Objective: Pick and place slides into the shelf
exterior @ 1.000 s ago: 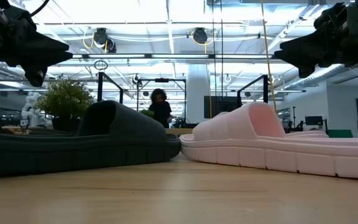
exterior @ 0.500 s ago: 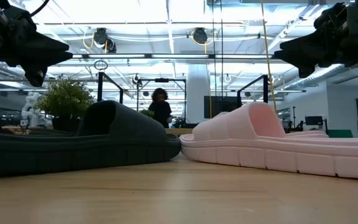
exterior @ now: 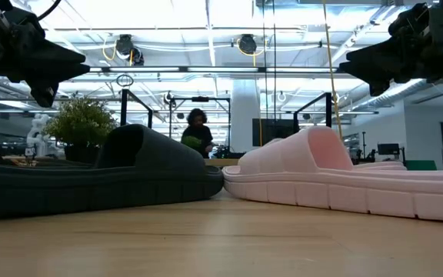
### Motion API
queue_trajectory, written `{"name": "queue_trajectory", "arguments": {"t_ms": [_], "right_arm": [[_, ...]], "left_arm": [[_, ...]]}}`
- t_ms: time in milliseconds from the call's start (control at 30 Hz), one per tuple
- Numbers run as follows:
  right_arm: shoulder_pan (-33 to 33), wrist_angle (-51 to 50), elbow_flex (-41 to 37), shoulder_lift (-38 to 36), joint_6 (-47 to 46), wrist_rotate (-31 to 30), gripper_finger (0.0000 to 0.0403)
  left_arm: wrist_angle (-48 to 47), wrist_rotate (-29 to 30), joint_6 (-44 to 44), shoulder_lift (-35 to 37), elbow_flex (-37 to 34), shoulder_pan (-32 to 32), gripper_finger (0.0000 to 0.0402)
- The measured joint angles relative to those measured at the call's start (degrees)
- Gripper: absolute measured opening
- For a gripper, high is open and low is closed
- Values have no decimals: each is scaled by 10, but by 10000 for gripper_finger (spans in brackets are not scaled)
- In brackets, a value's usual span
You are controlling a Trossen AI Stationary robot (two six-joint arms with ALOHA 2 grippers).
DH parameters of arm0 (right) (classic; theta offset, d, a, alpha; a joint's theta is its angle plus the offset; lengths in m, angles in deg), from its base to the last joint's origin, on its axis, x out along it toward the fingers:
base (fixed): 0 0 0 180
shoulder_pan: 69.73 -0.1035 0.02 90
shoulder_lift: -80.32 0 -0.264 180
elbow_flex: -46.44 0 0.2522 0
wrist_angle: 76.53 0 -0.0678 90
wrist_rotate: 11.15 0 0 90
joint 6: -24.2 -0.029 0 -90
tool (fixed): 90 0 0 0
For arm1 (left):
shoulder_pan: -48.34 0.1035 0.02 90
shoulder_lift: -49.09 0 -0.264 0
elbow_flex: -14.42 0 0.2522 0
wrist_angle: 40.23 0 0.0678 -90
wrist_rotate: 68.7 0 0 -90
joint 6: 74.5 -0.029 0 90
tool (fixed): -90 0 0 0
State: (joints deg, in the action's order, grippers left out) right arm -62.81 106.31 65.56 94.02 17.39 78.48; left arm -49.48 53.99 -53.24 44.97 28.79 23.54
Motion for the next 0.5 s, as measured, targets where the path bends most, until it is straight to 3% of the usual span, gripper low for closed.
{"name": "queue_trajectory", "arguments": {"t_ms": [100, 300, 500], "right_arm": [[0, 36, 0, 0, -43, -23, 146], [0, 138, 0, 0, -227, -36, 146], [0, 242, 0, 2, -286, -73, 146]], "left_arm": [[0, 0, 0, 0, 0, 0, 88], [0, 0, 0, 0, 0, 0, 88], [0, 0, 0, 0, 0, 0, 88]]}}
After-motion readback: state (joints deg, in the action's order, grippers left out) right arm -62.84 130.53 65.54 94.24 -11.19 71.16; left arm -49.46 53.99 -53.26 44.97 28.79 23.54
